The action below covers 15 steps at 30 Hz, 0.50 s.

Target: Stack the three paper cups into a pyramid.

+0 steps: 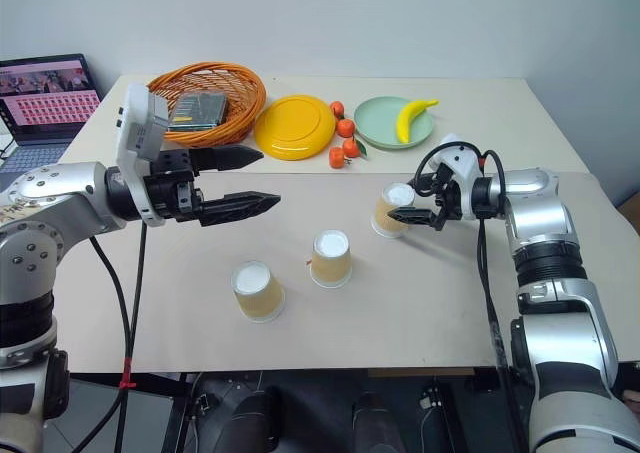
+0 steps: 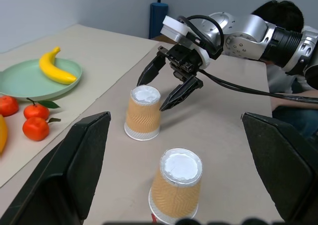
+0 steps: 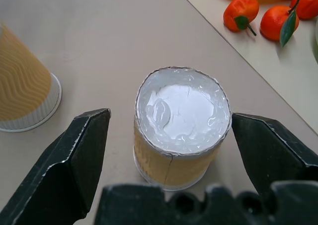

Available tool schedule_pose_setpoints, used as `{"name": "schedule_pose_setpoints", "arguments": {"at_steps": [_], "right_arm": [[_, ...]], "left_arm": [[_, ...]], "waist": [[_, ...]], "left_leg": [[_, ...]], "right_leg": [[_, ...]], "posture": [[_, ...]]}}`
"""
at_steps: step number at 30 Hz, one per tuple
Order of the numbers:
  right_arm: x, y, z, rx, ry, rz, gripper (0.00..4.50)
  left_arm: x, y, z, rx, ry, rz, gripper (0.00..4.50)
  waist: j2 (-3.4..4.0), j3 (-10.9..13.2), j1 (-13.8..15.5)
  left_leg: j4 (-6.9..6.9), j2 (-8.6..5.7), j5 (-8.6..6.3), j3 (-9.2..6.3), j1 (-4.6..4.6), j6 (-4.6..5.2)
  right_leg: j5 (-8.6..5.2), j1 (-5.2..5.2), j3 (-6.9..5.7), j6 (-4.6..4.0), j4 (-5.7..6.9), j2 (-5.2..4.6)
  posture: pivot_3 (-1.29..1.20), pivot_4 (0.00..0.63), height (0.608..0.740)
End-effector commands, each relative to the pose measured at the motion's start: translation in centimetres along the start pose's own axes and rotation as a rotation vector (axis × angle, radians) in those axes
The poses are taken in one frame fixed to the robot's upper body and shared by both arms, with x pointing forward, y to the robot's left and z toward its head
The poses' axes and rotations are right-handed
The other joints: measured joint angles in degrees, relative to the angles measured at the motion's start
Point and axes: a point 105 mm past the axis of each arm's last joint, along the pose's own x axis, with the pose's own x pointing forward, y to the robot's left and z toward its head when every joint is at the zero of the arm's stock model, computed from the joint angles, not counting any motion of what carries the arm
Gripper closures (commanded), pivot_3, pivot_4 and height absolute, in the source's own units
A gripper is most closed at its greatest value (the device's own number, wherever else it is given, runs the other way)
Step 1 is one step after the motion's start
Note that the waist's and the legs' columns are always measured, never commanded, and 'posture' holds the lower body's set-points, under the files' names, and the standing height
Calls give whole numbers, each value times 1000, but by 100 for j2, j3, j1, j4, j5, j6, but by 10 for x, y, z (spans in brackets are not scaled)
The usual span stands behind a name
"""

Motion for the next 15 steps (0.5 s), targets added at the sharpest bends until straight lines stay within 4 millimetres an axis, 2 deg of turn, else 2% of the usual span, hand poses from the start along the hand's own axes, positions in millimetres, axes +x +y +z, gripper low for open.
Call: {"name": "schedule_pose_setpoints", "arguments": {"at_steps": [1,10,15], "right_arm": [[1,-7,13,-46,-31,-17,39],[19,-10,18,-46,-51,-13,39],[22,-12,20,-48,-58,-15,39]], "left_arm": [[-3,-4,14,57,-35,9,0],[-7,-5,12,58,-24,36,0],[-8,-5,11,56,-23,43,0]], "waist": [[0,0,-10],[1,0,-28],[1,0,-14]], "left_leg": [[1,0,0,0,0,0],[-2,0,0,0,1,0],[-2,0,0,-1,0,-1]], "right_leg": [[0,0,0,0,1,0],[1,-1,0,-1,2,0],[1,0,-1,-1,1,0]], "posture": [[0,150,732],[0,150,732],[0,150,732]]}}
